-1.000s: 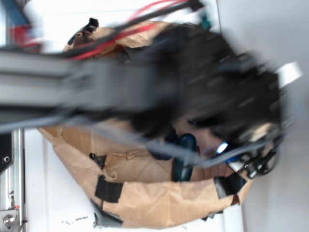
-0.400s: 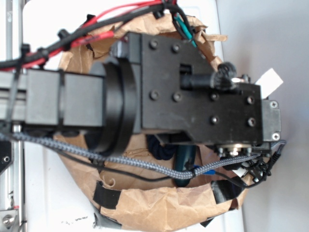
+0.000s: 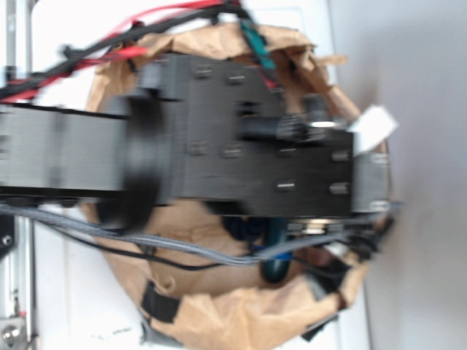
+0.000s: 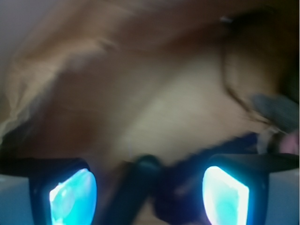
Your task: Grab the plastic pickle.
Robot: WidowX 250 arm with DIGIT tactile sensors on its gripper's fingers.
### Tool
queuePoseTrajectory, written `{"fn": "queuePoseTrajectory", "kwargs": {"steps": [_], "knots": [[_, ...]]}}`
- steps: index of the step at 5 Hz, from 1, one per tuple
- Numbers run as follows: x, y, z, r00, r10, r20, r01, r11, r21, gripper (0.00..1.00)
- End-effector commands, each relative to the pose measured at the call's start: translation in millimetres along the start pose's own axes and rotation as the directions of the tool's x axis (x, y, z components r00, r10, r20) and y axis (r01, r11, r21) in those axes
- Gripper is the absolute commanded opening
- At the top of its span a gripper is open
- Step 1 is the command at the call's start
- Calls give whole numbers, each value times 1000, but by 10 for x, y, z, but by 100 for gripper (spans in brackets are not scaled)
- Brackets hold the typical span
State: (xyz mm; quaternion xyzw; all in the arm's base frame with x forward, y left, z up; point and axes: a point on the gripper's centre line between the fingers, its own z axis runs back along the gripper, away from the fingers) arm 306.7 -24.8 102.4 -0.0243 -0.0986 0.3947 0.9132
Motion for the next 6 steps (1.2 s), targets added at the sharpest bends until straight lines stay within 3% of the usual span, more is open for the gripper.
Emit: {"fn": "queuePoseTrajectory", "kwargs": {"steps": [1,3,4,5,6], "knots": [[133,93,160,997,-73,28,74,997,-16,100],[27,27,-258,998,-47,38,45,998,51,100],[-36,-16,-391,999,-13,46,12,1000,25,100],[-123,-96,-350,1000,9,-11,-9,1000,-13,100],[-98,-212,-222,998,40,-56,-45,995,-85,100]]}}
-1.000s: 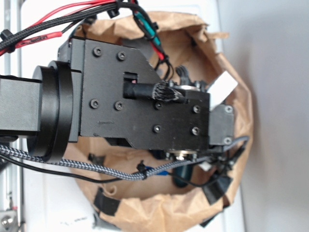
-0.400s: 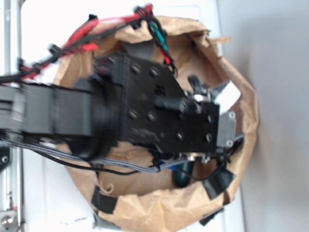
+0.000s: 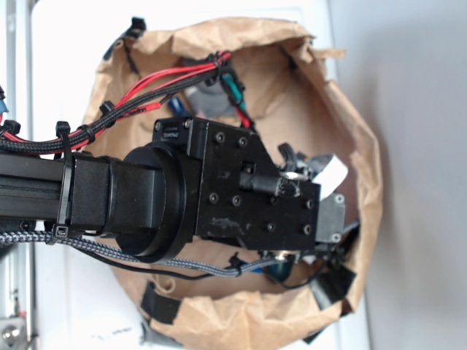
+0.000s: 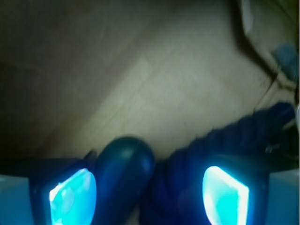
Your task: Grab the plastic pickle.
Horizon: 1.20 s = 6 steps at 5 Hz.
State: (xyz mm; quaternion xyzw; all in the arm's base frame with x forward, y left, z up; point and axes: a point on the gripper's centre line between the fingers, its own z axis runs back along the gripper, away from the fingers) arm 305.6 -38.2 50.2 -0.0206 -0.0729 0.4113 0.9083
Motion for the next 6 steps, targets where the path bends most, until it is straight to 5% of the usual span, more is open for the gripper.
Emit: {"fn": "queuePoseTrajectory", "kwargs": {"steps": [1,2,3,4,5,6], "knots": [[5,-359,249,1000,7,-27,-11,991,-136,100],[-22,-501,-4,1000,-11,-25,9,996,-93,100],[10,-524,-227,1000,-4,-28,4,1000,21,100],[68,-464,-290,1000,-15,-20,15,1000,22,86],[170,-412,-125,999,17,-37,-18,1000,-17,0],[310,-422,55,996,47,-70,-52,995,-84,0]]}}
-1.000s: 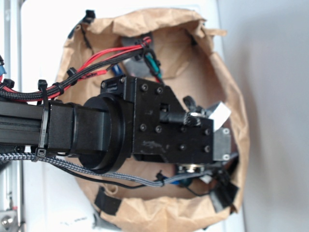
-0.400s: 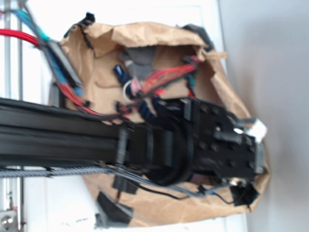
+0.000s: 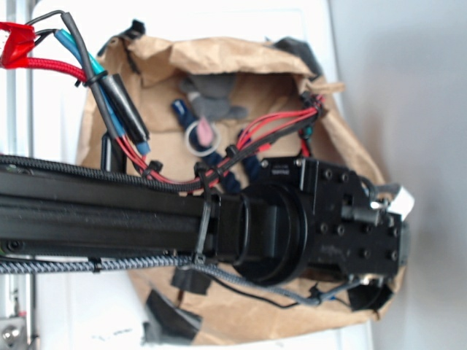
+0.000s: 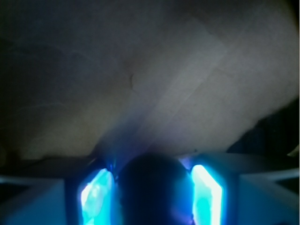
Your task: Grab the plastic pickle.
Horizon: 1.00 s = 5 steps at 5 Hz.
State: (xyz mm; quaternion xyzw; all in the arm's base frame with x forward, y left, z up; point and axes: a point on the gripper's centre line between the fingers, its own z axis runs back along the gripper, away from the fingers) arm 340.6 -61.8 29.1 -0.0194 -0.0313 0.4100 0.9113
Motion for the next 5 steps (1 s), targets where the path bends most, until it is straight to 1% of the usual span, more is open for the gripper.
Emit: {"fn": "queuePoseTrajectory", "kwargs": {"steps": [1,2,3,4,5], "knots": [[303,66,531,998,45,-47,-52,986,-161,0],[358,170,765,996,15,-86,-32,979,-203,0],[418,265,932,996,-22,-83,1,970,-242,0],[472,286,1034,995,-96,-32,86,966,-246,0],[511,287,1110,977,-212,38,215,954,-207,0]]}}
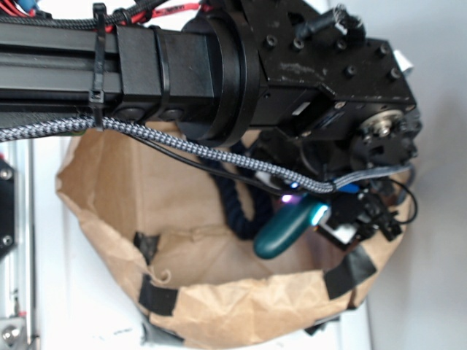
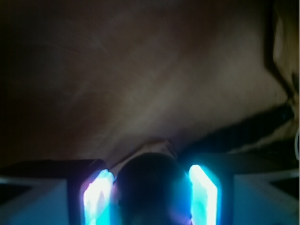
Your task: Grab the plastic pickle.
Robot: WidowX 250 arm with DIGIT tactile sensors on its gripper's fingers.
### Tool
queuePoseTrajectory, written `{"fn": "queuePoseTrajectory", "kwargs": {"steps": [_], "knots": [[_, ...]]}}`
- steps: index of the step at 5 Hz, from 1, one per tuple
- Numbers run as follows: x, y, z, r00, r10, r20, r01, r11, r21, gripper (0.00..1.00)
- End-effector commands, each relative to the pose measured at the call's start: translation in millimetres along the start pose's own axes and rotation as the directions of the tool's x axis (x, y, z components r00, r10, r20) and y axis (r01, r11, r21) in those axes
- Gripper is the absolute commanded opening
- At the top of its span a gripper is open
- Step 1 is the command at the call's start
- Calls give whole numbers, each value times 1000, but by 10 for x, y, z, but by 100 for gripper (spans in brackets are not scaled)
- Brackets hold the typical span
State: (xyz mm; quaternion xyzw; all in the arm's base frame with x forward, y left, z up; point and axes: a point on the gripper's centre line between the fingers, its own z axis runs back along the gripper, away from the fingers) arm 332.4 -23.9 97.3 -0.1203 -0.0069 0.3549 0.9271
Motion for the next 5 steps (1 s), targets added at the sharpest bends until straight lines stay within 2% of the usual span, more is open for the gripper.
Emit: {"fn": "queuePoseTrajectory", "kwargs": {"steps": [1,2,3,4,5], "knots": [[131,57,619,936,-249,247,251,968,23,0],[29,255,845,894,-355,273,354,934,55,0],[-66,386,956,867,-382,321,389,920,43,0],[-147,428,1006,860,-397,320,405,913,46,0],[-246,439,1028,837,-433,334,434,898,77,0]]}}
